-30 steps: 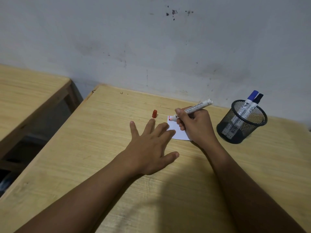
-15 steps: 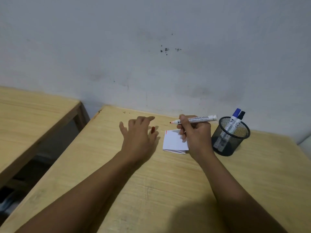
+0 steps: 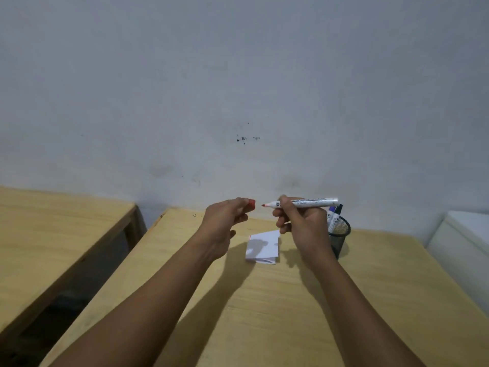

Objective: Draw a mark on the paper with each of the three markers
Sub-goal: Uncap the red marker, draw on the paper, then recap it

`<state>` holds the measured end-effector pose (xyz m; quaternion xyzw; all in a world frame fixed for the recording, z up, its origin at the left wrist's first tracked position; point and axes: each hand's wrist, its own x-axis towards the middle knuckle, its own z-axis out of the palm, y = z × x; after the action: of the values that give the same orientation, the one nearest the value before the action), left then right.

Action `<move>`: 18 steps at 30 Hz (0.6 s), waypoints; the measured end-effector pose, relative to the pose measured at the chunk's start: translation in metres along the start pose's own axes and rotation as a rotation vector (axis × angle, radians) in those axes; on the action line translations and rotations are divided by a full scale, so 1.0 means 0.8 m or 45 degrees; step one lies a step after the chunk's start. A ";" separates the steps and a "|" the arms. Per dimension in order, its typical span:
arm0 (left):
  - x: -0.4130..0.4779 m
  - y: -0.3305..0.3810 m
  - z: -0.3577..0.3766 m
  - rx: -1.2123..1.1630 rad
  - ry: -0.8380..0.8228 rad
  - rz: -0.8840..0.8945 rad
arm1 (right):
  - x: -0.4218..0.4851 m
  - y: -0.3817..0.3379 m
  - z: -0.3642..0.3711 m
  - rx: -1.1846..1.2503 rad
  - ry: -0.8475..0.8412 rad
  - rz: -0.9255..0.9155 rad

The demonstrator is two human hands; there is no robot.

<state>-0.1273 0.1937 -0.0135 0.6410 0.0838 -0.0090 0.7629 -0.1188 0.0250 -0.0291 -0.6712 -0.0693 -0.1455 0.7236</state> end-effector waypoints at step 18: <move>-0.105 0.052 0.065 -0.180 -0.144 0.396 | -0.062 -0.118 -0.017 0.137 0.134 -0.079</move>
<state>-0.1986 0.1420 0.0475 0.5893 -0.0589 0.0792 0.8018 -0.1959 0.0117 0.0451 -0.6202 -0.0596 -0.1991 0.7564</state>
